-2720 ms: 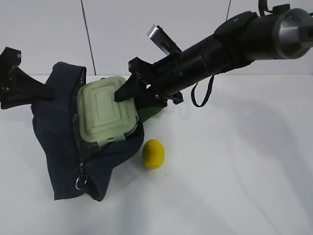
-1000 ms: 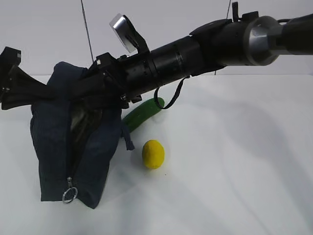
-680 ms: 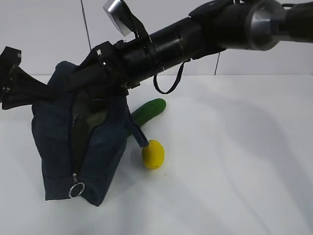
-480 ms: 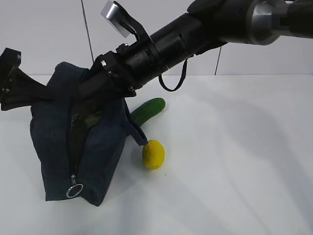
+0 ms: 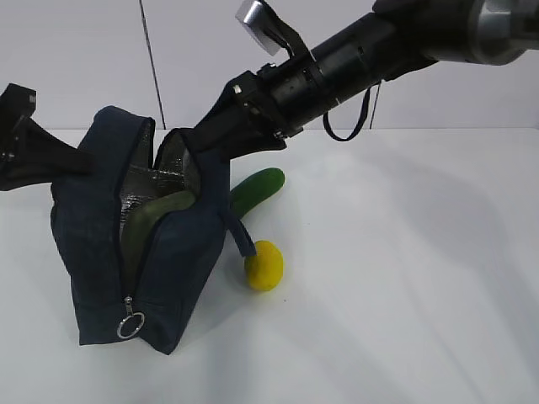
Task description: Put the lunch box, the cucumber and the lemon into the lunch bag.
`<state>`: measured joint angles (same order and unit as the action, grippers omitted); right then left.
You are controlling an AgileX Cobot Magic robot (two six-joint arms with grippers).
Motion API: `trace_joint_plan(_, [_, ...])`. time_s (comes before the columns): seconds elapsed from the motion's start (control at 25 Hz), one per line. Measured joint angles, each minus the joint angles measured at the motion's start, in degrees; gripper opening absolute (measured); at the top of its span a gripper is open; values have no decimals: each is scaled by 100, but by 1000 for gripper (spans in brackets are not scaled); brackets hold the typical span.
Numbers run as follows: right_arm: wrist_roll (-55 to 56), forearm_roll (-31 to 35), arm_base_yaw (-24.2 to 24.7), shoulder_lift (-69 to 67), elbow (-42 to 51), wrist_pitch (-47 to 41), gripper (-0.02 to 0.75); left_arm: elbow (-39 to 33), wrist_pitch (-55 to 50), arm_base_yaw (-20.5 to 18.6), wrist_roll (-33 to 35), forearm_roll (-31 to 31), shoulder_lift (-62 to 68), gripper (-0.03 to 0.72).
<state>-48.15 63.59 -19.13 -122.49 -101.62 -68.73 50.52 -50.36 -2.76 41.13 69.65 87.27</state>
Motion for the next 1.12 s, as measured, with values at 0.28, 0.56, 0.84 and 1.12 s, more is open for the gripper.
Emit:
trace_joint_plan(0.28, [-16,-459,274,0,-9,-10,485,0,23,0,0,-11,0,-4])
trace_joint_plan(0.56, [-269,-645,303,0,-186,-18,485,0,56,0,-47,-11,0,-4])
trace_joint_plan(0.84, [-781,-2212,303,10,-863,-83,485,0,69,0,-47,-11,0,-4])
trace_joint_plan(1.12, [-1936,-2941,303,10,-1027,304,485,0,69,0,-47,-33,0,-4])
